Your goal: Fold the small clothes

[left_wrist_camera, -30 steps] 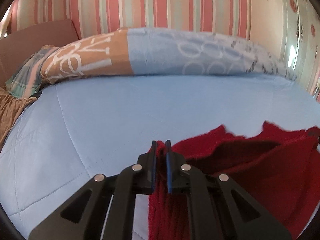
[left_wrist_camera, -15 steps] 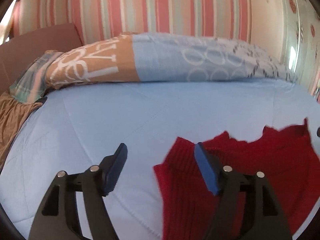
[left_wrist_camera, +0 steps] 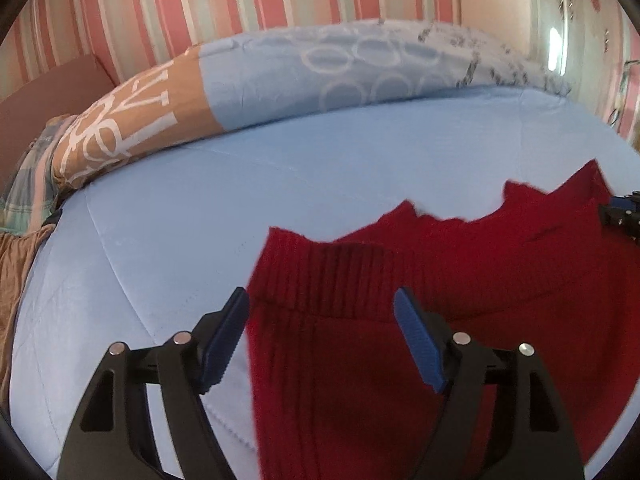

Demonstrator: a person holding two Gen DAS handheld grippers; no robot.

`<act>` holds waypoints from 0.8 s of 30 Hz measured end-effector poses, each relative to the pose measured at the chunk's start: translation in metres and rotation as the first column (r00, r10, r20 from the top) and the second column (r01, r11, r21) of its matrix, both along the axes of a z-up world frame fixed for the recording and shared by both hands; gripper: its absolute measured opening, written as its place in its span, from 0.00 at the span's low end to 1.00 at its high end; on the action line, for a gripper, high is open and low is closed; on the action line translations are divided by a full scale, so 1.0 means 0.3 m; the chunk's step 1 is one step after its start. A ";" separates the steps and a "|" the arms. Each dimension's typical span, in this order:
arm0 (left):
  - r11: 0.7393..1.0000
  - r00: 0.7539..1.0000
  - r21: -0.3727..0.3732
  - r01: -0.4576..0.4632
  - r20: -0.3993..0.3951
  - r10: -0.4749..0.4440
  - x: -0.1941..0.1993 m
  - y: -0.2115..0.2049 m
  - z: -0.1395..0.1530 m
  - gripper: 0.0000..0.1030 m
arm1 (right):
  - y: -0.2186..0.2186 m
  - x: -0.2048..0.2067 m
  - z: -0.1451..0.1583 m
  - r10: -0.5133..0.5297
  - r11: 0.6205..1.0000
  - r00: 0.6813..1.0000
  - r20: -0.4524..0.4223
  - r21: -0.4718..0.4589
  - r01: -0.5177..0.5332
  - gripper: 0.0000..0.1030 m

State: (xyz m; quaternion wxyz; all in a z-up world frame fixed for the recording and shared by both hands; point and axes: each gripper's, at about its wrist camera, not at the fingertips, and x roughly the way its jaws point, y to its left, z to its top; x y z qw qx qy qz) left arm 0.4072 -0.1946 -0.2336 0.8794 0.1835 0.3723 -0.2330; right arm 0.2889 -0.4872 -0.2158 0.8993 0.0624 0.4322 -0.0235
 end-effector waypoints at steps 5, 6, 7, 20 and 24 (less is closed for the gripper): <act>0.997 0.997 0.037 -0.074 -0.017 0.074 0.064 0.006 -0.038 0.25 | 0.016 0.006 0.029 0.000 1.000 0.997 0.080 -0.022 0.002 0.07; 0.995 0.995 0.028 -0.096 -0.010 0.096 0.073 0.022 -0.030 0.23 | 0.011 0.010 0.043 -0.017 1.000 0.995 0.101 -0.021 0.019 0.07; 0.993 0.994 0.018 -0.113 -0.006 0.113 0.080 0.036 -0.025 0.22 | -0.004 0.013 0.060 -0.050 0.999 0.990 0.131 0.000 0.051 0.07; 0.996 0.997 -0.047 -0.082 0.012 0.082 0.075 0.115 0.031 0.68 | -0.065 0.061 0.000 -0.164 0.984 0.986 0.009 0.067 0.163 0.26; 0.999 0.999 -0.003 -0.034 -0.006 0.034 0.091 0.030 0.020 0.70 | -0.045 -0.032 0.048 -0.157 0.986 0.985 0.072 0.059 0.153 0.30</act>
